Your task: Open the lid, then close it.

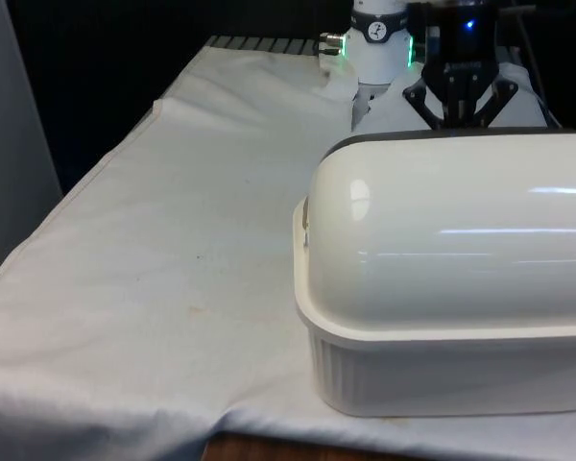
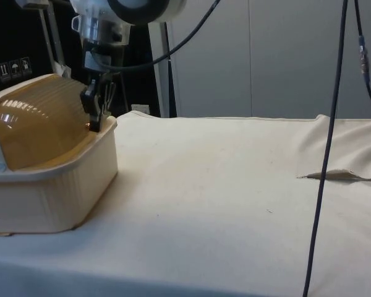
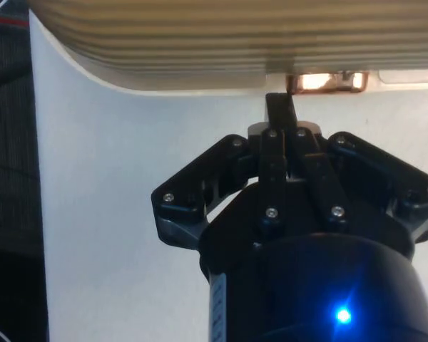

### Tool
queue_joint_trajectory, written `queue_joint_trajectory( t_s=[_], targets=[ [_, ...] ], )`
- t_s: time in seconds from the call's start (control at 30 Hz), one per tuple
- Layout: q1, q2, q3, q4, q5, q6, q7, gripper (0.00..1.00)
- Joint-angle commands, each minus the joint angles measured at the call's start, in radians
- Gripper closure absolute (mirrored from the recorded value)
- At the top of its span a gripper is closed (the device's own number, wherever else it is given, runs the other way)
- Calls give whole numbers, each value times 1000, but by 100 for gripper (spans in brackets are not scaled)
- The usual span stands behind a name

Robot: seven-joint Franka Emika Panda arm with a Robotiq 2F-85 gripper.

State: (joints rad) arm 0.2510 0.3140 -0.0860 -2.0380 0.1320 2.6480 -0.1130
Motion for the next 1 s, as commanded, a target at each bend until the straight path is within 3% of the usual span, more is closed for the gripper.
queue_joint_trajectory(
  t_s=[0.0,0.3,0.33,0.37,0.53,0.67,0.97],
  targets=[
    [5,-12,-4,-9,-10,10,7,100],
    [8,-38,-3,-16,-14,31,0,100],
    [3,-35,1,-9,-5,9,-6,100],
    [8,-37,-2,-16,-14,36,0,100],
    [9,-42,2,-26,-18,54,-4,100],
    [4,-39,9,-23,-10,42,-12,100],
    [2,-49,20,-80,0,73,-42,100]
  ],
)
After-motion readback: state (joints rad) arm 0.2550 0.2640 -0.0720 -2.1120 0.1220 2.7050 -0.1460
